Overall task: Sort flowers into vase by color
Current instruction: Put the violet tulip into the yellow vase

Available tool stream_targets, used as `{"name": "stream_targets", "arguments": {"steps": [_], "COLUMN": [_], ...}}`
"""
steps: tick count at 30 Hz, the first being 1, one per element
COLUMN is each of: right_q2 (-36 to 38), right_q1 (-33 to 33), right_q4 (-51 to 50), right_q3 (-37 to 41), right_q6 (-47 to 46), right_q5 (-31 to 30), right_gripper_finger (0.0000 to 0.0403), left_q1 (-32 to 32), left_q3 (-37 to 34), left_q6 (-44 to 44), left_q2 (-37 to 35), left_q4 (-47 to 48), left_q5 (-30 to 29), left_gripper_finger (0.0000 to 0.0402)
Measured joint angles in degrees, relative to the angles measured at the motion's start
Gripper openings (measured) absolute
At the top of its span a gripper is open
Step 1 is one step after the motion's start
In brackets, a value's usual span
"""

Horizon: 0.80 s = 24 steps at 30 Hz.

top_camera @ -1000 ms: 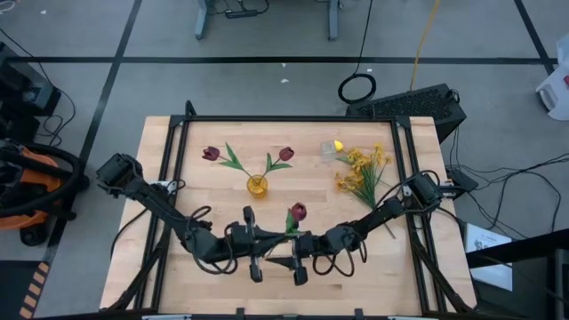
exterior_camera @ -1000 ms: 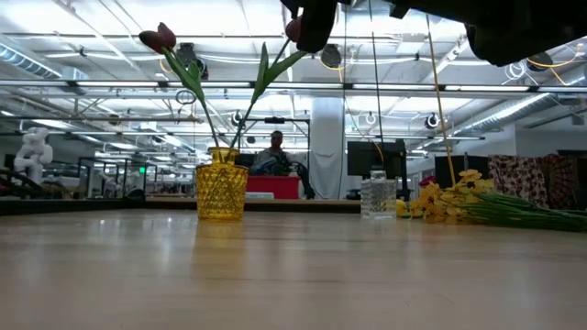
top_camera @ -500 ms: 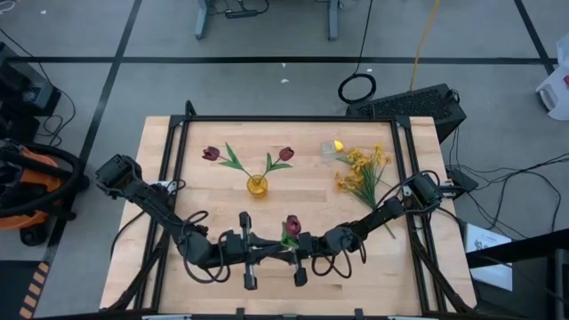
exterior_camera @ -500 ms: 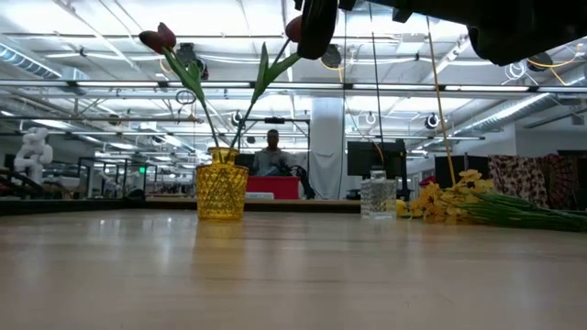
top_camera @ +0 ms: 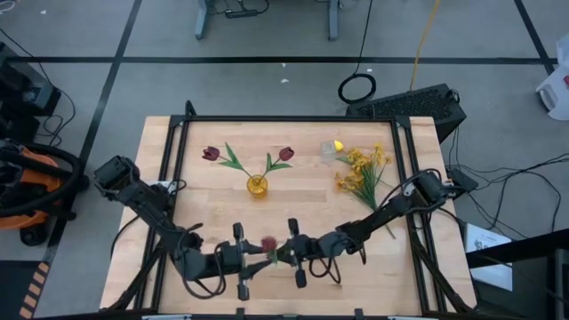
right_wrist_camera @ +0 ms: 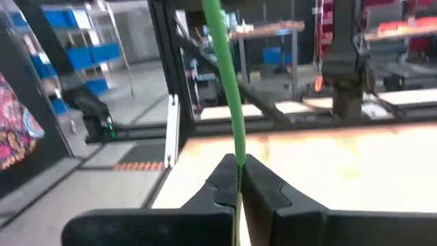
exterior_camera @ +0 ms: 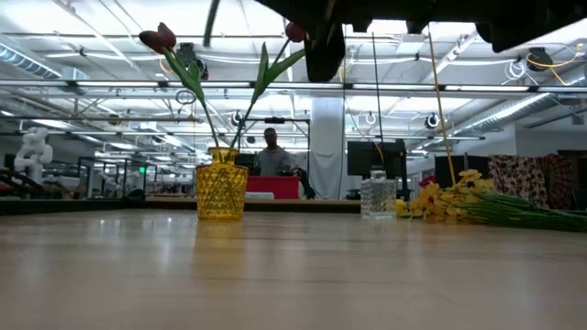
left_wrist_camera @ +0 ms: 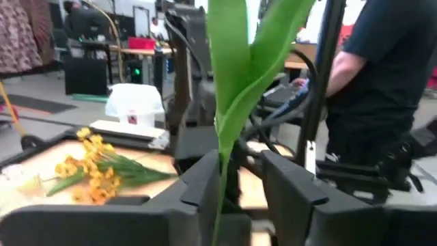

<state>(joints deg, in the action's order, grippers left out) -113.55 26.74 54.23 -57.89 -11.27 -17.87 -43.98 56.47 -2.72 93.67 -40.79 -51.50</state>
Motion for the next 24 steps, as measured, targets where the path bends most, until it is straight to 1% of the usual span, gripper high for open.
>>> {"name": "stream_targets", "arguments": {"steps": [2,5,11,17,24], "right_q2": [0.7,1.8,2.7,2.7,2.7], "right_q1": [0.0,0.1,0.8,0.7,0.7], "right_q4": [-3.1,-7.2,-9.9,-12.4,-13.1], "right_q3": [0.0,0.0,0.0,0.0,0.0], "right_q6": [-0.6,-1.5,-1.8,-2.9,-2.9], "right_q5": [0.0,-0.1,-2.8,-3.1,-3.1], "right_gripper_finger": [0.0001,0.0001,0.0000,0.0000,0.0000], "left_q1": [-0.5,-0.9,-0.8,-0.6,-0.6], "left_q3": [0.0,0.0,0.0,0.0,0.0], "left_q6": [-2.4,-4.3,-8.6,-8.9,-8.9], "left_q2": [0.0,0.0,0.0,0.0,0.0], "left_q4": [1.4,2.9,7.3,7.5,7.5], "left_q5": [-0.8,-2.3,-4.2,-4.5,-4.5], "left_gripper_finger": [0.0125,0.0131,0.0132,0.0132,0.0132]}}
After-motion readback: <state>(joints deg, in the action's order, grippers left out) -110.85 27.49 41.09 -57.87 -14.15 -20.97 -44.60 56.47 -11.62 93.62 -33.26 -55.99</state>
